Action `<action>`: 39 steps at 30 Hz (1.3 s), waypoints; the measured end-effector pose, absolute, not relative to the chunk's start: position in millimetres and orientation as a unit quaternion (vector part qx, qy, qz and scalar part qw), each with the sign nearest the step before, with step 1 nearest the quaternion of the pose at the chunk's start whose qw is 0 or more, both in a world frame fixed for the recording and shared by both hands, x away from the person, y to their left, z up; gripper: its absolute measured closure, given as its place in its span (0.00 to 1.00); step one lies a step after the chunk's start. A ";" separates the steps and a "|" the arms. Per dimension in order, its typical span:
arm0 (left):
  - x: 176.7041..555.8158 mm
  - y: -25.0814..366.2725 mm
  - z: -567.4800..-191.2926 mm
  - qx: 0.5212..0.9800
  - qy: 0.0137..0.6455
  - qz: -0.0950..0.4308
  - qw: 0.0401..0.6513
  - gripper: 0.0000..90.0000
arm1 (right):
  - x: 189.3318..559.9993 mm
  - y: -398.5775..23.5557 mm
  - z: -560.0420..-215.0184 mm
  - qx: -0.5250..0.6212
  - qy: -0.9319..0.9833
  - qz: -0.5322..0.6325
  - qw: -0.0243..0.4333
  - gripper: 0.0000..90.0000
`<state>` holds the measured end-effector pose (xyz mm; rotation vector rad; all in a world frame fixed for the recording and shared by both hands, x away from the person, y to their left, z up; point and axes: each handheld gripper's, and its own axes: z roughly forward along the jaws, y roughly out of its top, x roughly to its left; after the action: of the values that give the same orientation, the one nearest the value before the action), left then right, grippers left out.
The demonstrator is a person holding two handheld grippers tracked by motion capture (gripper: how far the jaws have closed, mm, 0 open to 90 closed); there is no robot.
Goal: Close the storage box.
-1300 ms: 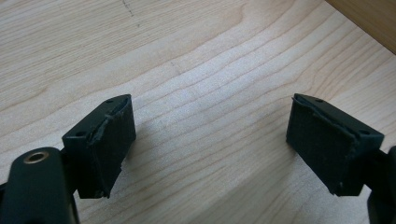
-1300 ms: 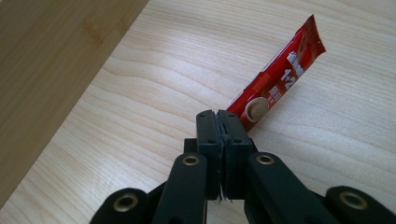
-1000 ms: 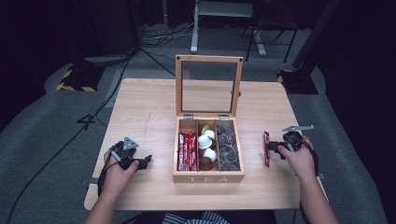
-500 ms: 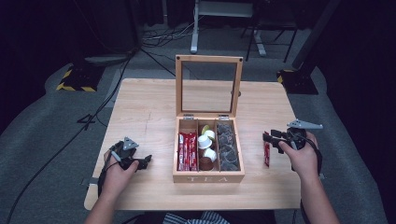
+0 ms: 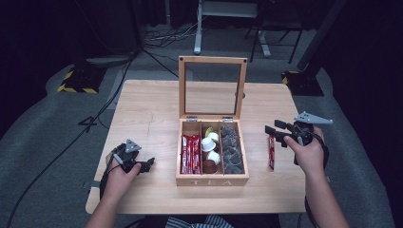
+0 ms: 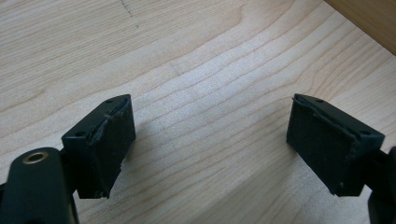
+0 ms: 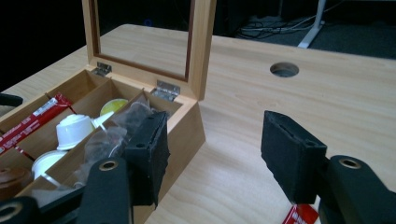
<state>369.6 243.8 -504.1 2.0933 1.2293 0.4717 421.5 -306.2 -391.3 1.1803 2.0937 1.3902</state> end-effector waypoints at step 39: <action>368.4 243.5 -504.1 0.802 0.467 0.176 0.329 0.17 | 541.7 -226.0 -332.2 0.344 0.764 0.513 0.189 0.45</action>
<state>368.4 243.5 -504.1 2.0988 1.2220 0.4619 541.7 -226.0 -332.2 0.9661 2.1472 1.4412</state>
